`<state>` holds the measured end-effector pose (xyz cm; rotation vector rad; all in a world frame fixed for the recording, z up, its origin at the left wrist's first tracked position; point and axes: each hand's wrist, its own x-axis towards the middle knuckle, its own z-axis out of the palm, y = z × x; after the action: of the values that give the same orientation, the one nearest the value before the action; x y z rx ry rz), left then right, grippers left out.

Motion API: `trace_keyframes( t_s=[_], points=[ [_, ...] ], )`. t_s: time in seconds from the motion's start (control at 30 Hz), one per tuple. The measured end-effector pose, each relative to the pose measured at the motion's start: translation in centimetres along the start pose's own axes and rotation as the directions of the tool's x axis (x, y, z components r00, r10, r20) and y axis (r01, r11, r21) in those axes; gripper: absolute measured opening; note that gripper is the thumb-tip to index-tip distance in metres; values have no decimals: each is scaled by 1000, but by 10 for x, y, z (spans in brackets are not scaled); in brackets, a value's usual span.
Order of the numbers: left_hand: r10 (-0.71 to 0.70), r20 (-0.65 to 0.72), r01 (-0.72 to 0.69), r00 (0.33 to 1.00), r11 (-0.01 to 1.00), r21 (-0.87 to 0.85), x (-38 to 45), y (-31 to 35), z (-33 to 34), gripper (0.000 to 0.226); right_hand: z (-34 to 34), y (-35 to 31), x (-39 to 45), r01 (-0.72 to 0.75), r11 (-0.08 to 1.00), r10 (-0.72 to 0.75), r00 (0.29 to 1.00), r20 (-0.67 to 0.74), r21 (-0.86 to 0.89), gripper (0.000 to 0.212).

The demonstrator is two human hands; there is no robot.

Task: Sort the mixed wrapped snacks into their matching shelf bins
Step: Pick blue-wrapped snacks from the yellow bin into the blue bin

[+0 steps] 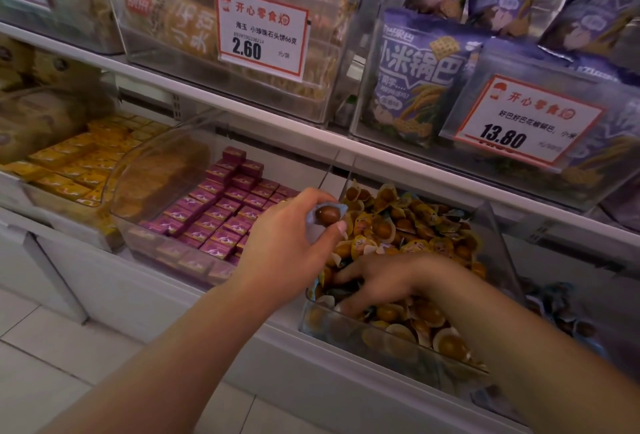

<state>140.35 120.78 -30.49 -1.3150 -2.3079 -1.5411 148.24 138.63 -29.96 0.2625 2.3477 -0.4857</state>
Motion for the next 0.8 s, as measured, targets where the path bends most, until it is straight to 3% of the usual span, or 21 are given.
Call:
trace_keyframes(
  t_s=[0.13, 0.23, 0.37, 0.57, 0.7, 0.8],
  points=[
    [0, 2, 0, 1000, 1000, 2, -1, -1, 1, 22, -3, -12, 15, -42, 999, 43, 998, 44, -31, 70],
    [0, -4, 0, 1000, 1000, 3, 1, -2, 0, 21, 7, -18, 26, -103, 985, 97, 994, -46, -135, 87],
    [4, -6, -4, 1000, 1000, 2, 2, -2, 1, 21, 11, -12, 27, -49, 994, 44, 998, -48, -93, 66],
    [18, -18, -18, 1000, 1000, -7, 2, -2, 0, 21, 9, -2, 19, 80, 979, -74, 997, -39, 185, 25],
    [29, -16, -29, 999, 1000, 5, 3, 0, 3, 20, 8, -3, 14, 151, 960, -150, 988, -23, 235, 22],
    [29, -23, -29, 999, 1000, 2, 3, 1, 5, 19, 5, -7, 18, 126, 977, -124, 992, -22, 172, 36]
  ],
)
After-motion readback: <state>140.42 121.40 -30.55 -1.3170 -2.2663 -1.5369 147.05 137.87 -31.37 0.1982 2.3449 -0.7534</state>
